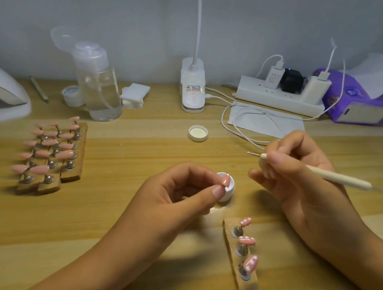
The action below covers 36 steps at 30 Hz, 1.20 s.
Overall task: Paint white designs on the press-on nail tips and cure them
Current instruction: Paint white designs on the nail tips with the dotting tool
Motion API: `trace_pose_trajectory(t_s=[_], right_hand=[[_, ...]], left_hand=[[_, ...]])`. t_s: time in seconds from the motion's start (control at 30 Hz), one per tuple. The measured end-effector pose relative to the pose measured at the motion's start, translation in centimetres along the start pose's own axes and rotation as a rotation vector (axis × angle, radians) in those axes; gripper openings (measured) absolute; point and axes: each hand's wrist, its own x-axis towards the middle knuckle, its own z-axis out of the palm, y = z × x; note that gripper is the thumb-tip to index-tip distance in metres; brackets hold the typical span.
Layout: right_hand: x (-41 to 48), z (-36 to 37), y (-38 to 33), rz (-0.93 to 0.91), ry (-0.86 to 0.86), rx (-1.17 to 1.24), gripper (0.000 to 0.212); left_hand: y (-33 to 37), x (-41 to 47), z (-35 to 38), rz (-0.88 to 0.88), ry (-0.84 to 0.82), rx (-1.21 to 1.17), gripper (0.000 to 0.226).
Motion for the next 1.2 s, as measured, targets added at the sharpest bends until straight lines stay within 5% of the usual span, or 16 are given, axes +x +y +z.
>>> trace_pose_trajectory(t_s=[0.33, 1.2], right_hand=[[-0.3, 1.1, -0.3, 0.073, -0.105, 0.168, 0.022], [-0.4, 1.2, -0.1, 0.109, -0.137, 0.091, 0.021]], left_hand=[[-0.4, -0.1, 0.1, -0.015, -0.05, 0.086, 0.009], [-0.8, -0.1, -0.2, 0.001, -0.07, 0.099, 0.018]])
